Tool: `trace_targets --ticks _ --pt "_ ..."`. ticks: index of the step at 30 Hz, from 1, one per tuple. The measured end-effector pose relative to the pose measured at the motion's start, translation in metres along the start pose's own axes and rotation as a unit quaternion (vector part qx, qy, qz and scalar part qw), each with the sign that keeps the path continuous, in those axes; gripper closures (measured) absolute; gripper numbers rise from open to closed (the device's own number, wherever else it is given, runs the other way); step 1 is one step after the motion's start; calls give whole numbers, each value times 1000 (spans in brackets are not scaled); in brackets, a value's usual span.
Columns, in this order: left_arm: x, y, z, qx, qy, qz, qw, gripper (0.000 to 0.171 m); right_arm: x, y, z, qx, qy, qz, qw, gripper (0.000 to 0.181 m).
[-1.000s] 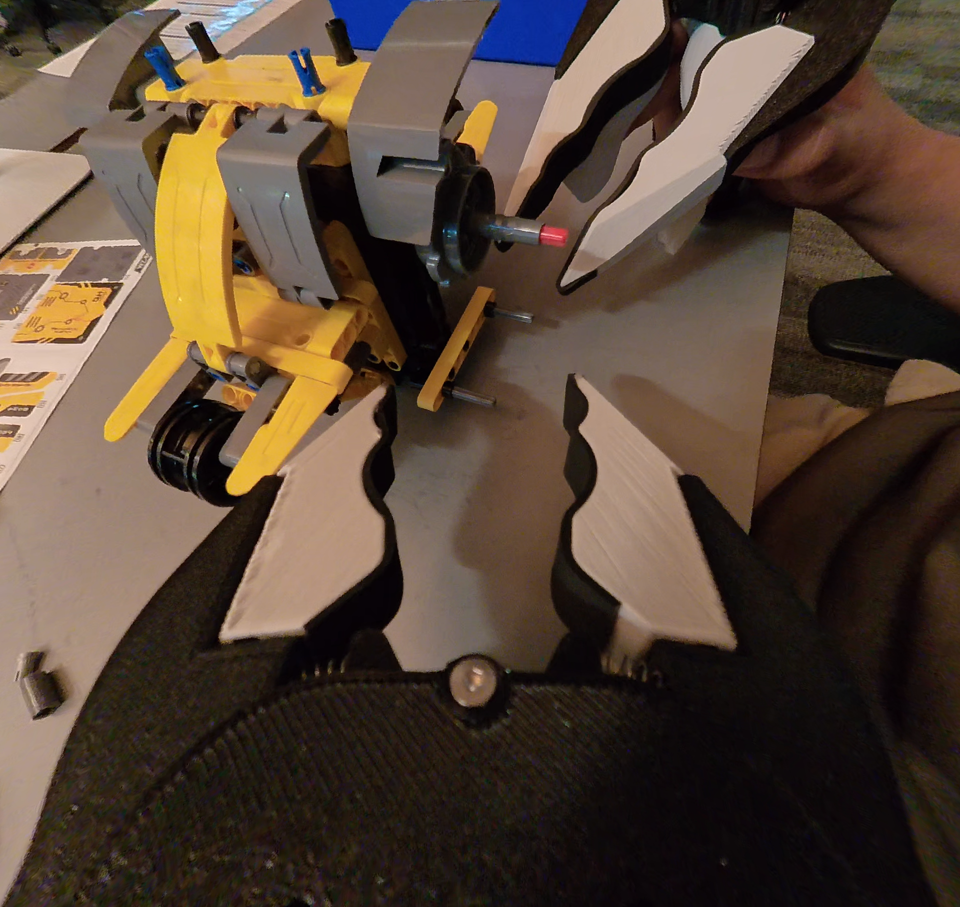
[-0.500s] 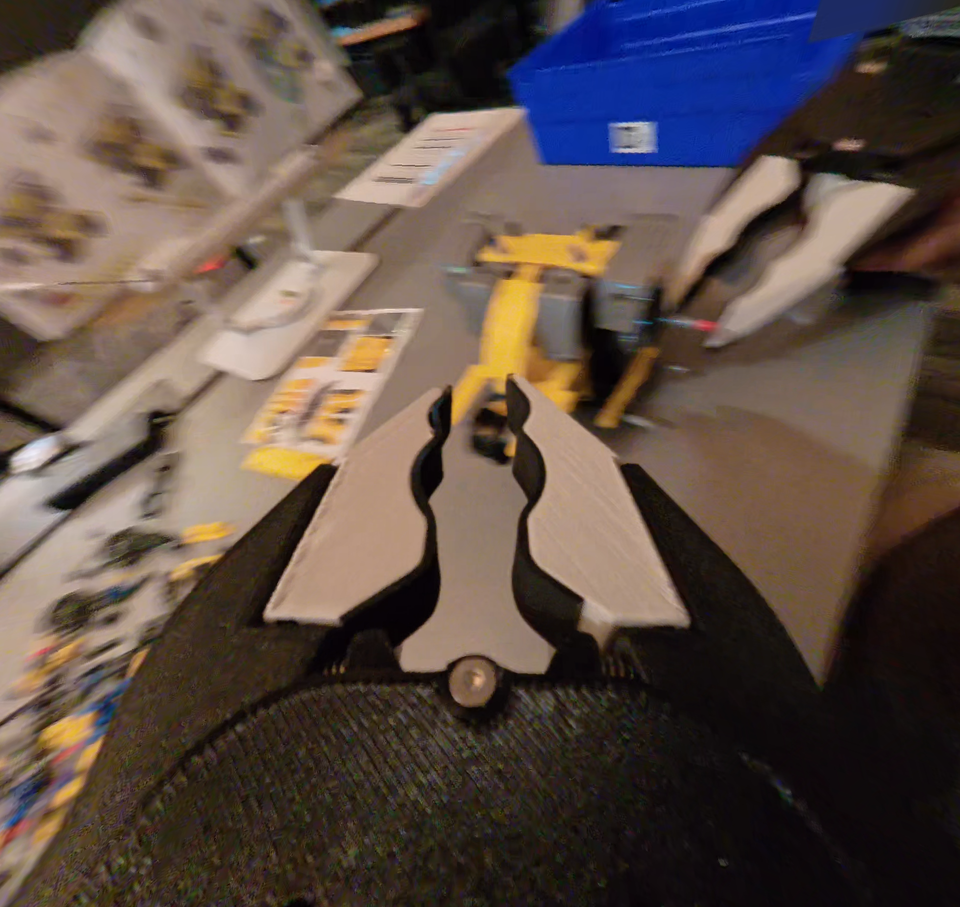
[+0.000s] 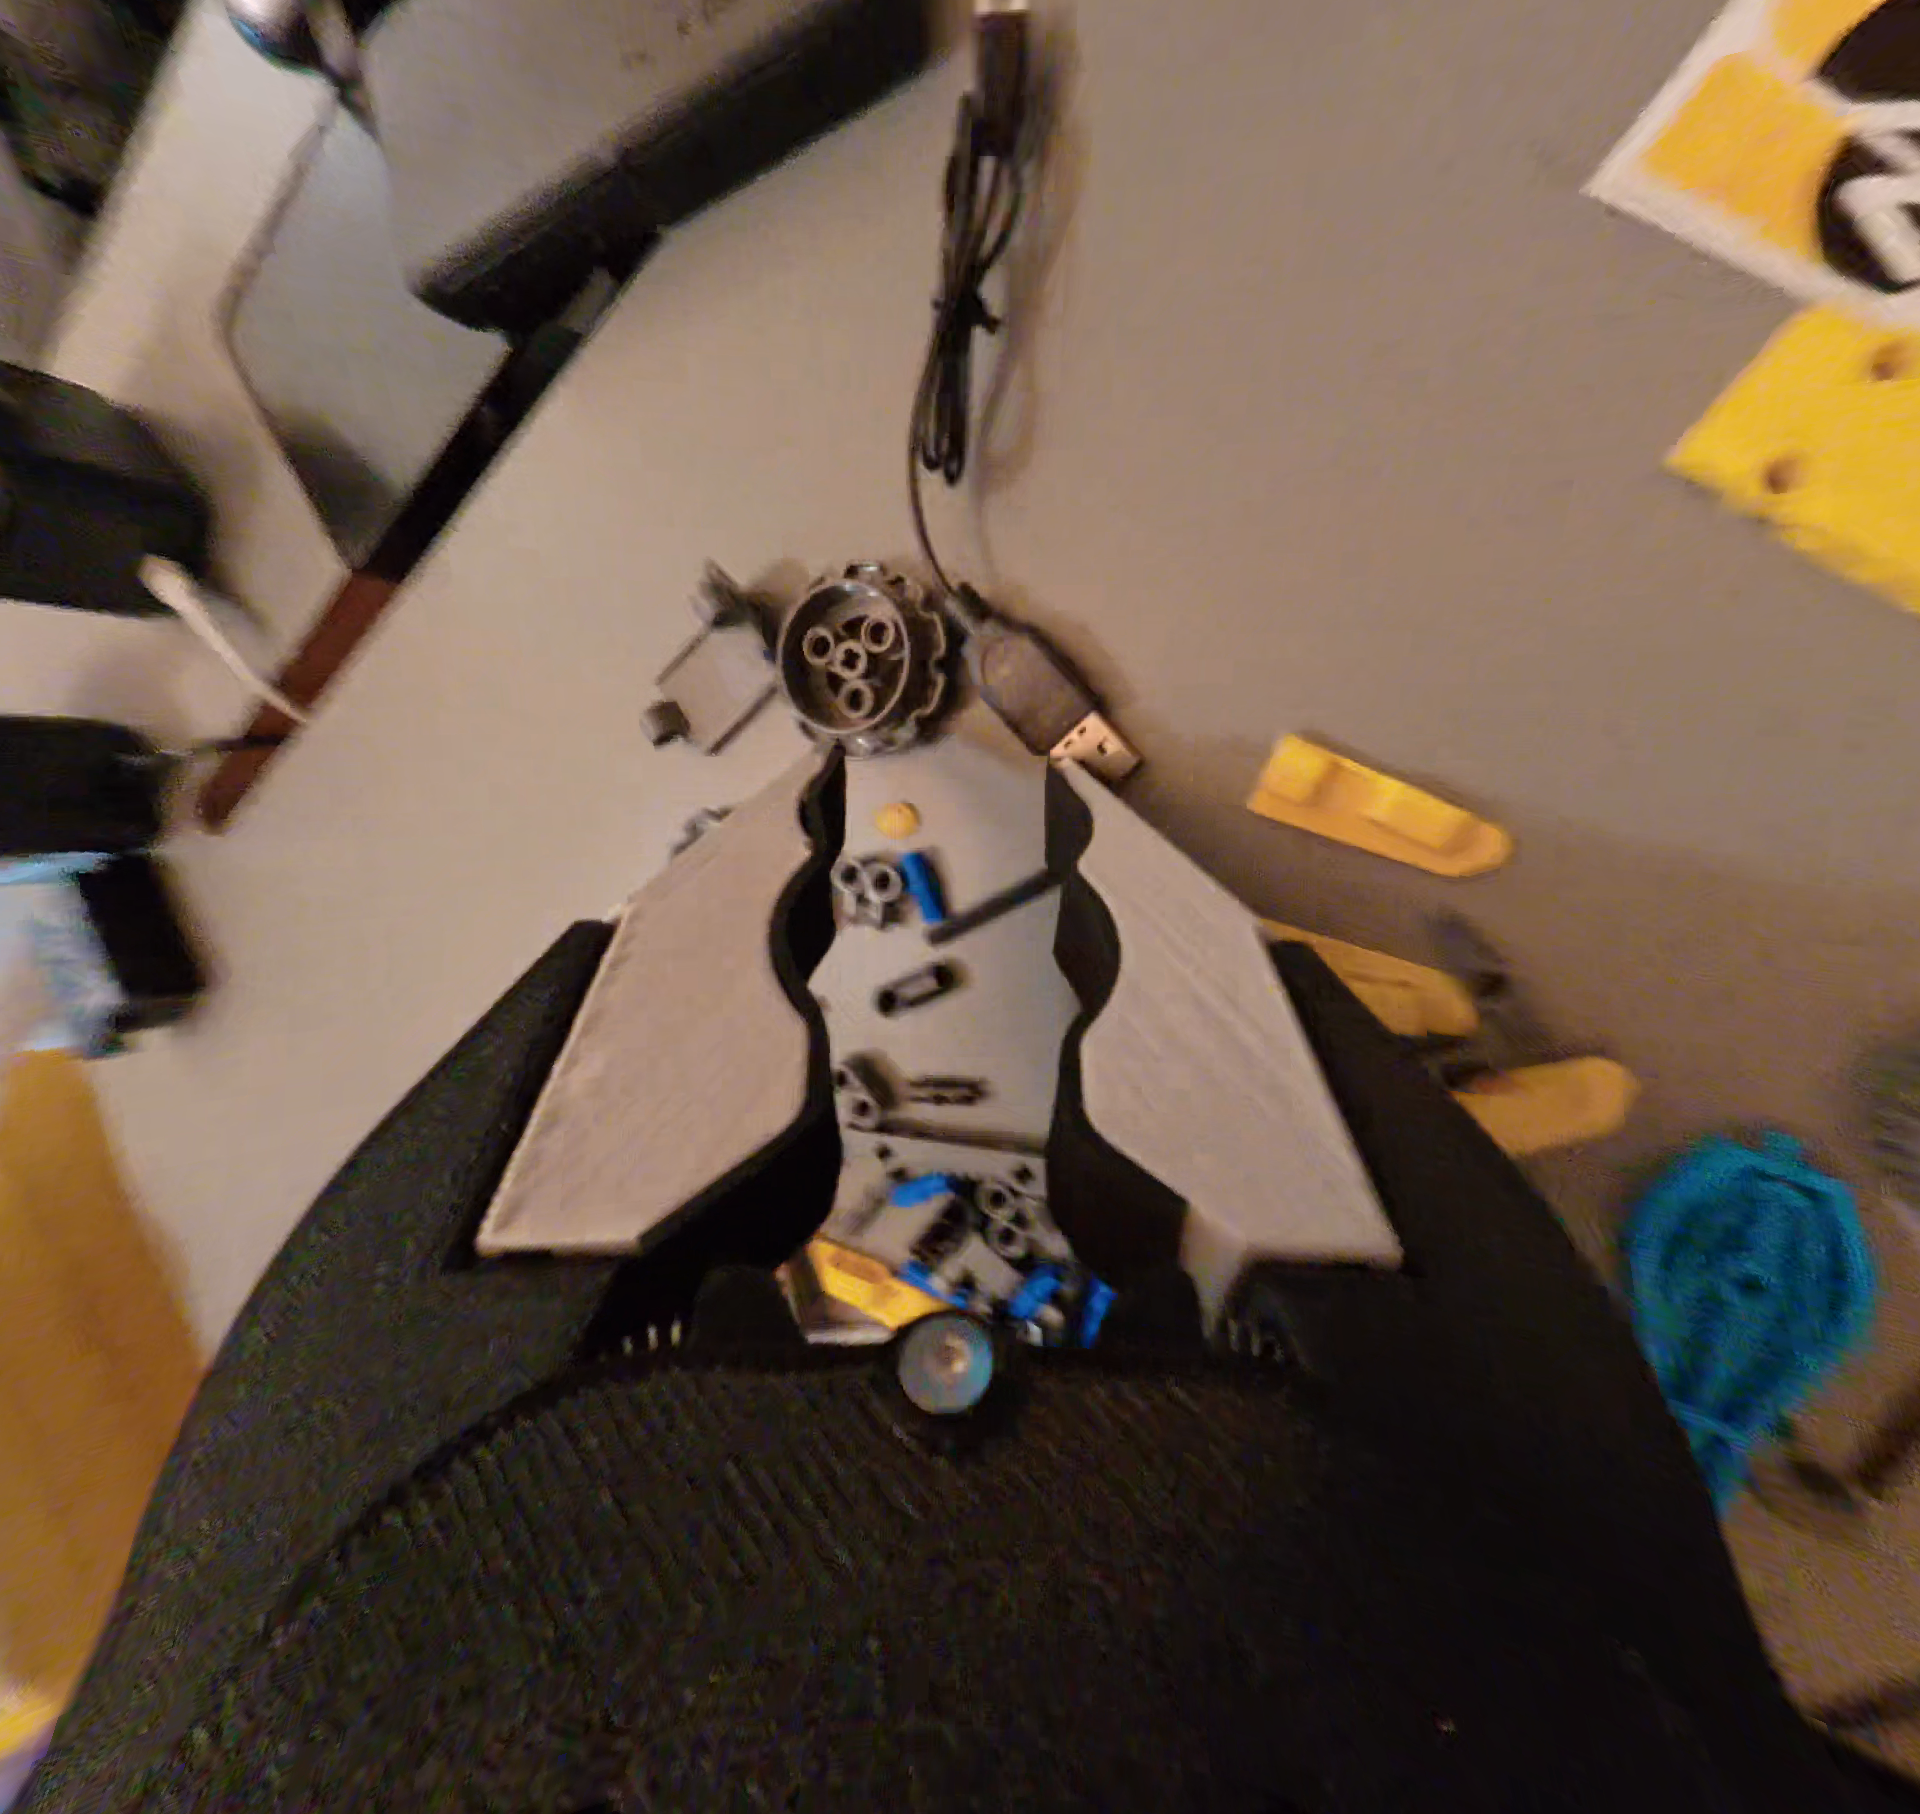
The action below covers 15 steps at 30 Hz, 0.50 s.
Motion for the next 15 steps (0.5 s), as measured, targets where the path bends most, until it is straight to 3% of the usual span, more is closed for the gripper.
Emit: trace_targets --ticks 7,13,15 --pt "-1 -2 -19 25 -92 -18 995 134 3 3 -2 16 -25 -14 999 147" --pt "-21 -20 -13 -2 -39 -3 999 154 3 3 -3 20 -28 -18 999 147" --pt "-21 -22 -11 6 -7 33 999 148 3 5 -3 25 -29 -18 999 147"
Point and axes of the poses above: each gripper's, where its closed fingertips meet, y back along the fingers, z out of its underside, x = y × z across the jaws, the point moved 7 cm from there along y, back along the fingers, and after that the axes turned 13 degrees about x, right-handed, at the moved point
